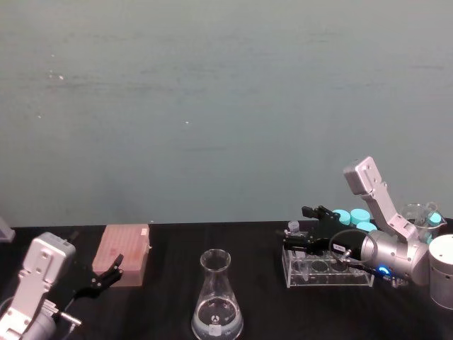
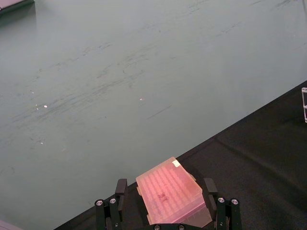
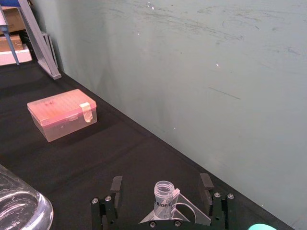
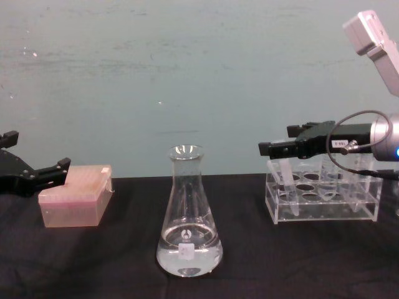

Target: Pour the liquid from the test tube into the beaker using one hand.

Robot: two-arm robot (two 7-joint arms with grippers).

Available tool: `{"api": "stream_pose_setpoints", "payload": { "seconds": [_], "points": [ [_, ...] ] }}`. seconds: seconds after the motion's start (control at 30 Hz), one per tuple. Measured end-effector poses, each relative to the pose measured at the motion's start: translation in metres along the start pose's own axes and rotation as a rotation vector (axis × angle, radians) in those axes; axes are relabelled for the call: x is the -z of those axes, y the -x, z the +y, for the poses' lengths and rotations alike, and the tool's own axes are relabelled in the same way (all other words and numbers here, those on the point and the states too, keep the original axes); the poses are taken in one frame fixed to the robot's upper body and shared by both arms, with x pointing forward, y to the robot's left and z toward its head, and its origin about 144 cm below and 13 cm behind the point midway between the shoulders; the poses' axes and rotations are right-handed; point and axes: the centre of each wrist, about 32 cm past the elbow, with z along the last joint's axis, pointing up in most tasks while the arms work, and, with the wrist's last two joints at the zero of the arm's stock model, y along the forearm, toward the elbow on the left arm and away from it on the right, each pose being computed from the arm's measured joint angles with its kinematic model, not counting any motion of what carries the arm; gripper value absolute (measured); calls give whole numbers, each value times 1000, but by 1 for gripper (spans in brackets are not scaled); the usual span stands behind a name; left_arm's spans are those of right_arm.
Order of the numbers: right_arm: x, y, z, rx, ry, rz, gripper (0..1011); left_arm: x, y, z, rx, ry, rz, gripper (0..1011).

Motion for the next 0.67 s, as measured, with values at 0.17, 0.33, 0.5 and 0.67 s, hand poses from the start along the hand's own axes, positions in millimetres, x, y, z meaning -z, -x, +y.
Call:
{"api": "stream_pose_setpoints", "payload": {
  "seconds": [0.17, 0.33, 0.5, 0.67],
  "points": [
    [0, 0, 0, 0, 0, 0, 1000, 0, 0, 0, 0, 0, 0, 1000],
    [0, 0, 0, 0, 0, 0, 1000, 0, 0, 0, 0, 0, 0, 1000],
    [0, 0, 0, 0, 0, 0, 1000, 0, 0, 0, 0, 0, 0, 1000],
    [0, 0, 0, 0, 0, 0, 1000, 0, 0, 0, 0, 0, 0, 1000]
  ]
}}
